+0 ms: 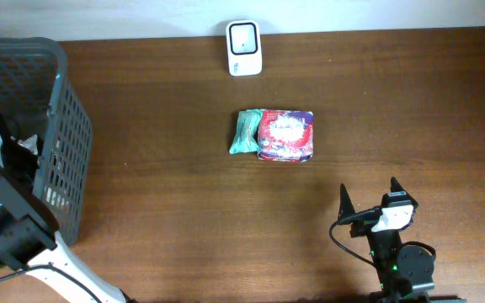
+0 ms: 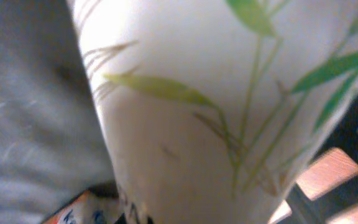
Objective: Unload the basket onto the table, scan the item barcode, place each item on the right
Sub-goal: 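Reach the left gripper into the basket and grasp the cream tube, then place the cream tube on the table left of the green pouch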
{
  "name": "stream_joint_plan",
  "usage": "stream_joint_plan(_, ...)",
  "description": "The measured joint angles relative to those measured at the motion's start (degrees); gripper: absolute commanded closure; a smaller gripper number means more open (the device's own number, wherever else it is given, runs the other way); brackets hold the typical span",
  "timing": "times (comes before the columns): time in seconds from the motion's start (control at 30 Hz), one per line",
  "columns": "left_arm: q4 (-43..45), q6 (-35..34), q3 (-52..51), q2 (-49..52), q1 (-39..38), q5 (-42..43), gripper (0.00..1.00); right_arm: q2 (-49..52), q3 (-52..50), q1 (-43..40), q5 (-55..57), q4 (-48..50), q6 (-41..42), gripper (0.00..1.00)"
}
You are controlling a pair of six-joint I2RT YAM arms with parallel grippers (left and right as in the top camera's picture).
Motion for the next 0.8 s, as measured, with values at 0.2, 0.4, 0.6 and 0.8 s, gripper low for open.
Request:
stream_joint_plan(0.2,-17.27,-5.51,31.39,1.44,0.0,0.46,1.0,0.0,0.0,0.0,0.02,0.0,-0.02,0.01)
stream_joint_plan(0.4,-18.8,-10.99,53.42,-1.7,0.02,4.57,1.0,0.0,0.0,0.0,0.02,0.0,-0.02,0.01)
stream_joint_plan(0.6,-18.99,-12.04,55.32,-14.6,-1.36,19.37,1.0,0.0,0.0,0.0,0.02,0.0,-0.02,0.01)
stream_joint_plan(0.8,-18.95,-12.26,55.1,-16.44,-12.24,25.99,1.0,0.0,0.0,0.0,0.02,0.0,-0.02,0.01)
